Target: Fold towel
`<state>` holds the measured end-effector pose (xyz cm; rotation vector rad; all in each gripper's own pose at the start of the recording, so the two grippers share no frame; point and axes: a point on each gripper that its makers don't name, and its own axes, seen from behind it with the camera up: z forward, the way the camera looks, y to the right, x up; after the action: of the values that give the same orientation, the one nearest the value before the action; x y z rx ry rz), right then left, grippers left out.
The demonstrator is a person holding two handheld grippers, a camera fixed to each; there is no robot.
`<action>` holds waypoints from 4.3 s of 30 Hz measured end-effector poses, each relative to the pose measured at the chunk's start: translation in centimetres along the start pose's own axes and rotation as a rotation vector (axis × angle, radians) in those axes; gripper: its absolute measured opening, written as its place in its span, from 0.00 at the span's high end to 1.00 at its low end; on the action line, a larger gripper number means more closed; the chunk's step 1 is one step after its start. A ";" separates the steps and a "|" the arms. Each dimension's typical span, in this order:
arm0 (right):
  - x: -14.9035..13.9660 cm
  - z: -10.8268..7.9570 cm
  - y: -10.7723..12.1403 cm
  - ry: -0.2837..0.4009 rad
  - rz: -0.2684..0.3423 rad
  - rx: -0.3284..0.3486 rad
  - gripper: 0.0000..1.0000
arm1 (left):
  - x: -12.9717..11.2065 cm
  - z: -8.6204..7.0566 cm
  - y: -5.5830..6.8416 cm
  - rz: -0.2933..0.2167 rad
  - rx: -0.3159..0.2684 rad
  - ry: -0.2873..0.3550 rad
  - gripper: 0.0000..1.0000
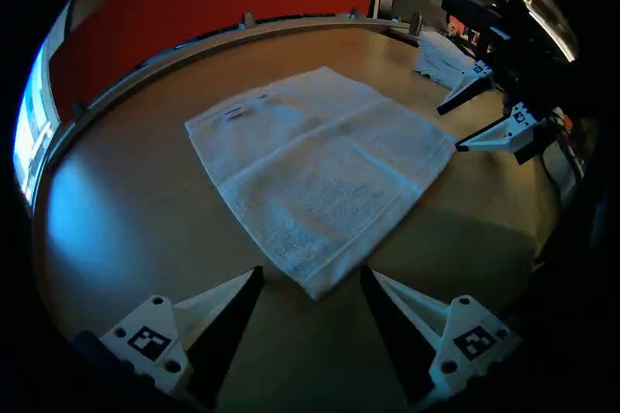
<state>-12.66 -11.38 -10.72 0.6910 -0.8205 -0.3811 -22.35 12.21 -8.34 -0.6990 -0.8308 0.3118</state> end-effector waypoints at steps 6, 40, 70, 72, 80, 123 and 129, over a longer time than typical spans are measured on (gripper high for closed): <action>-0.8 0.2 -0.3 -0.019 0.001 0.015 0.11 | -0.1 0.1 0.1 0.005 0.009 -0.019 0.08; -0.8 0.7 -1.3 -0.021 0.030 0.058 0.67 | 0.1 0.1 0.4 -0.019 0.061 -0.048 0.50; 0.2 0.7 -1.6 -0.016 0.023 0.067 0.91 | 0.1 -0.1 -0.2 -0.070 0.083 -0.043 0.80; 0.2 0.7 -1.6 -0.021 0.018 0.068 0.91 | 0.2 0.0 -0.2 -0.072 0.082 -0.044 0.80; 0.3 0.8 -1.5 -0.024 0.008 0.071 0.92 | 0.2 0.0 -0.1 -0.083 0.081 -0.045 0.80; 5.9 -3.4 -0.7 0.060 -0.039 0.077 0.92 | 5.5 -4.7 -1.2 -0.145 0.107 0.007 0.83; 6.3 -4.3 -0.5 0.066 -0.046 0.077 0.92 | 6.1 -5.5 -1.1 -0.157 0.109 0.014 0.83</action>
<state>-5.33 -13.49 -9.73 0.7915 -0.7610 -0.3672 -14.25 12.10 -6.72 -0.5310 -0.8434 0.2088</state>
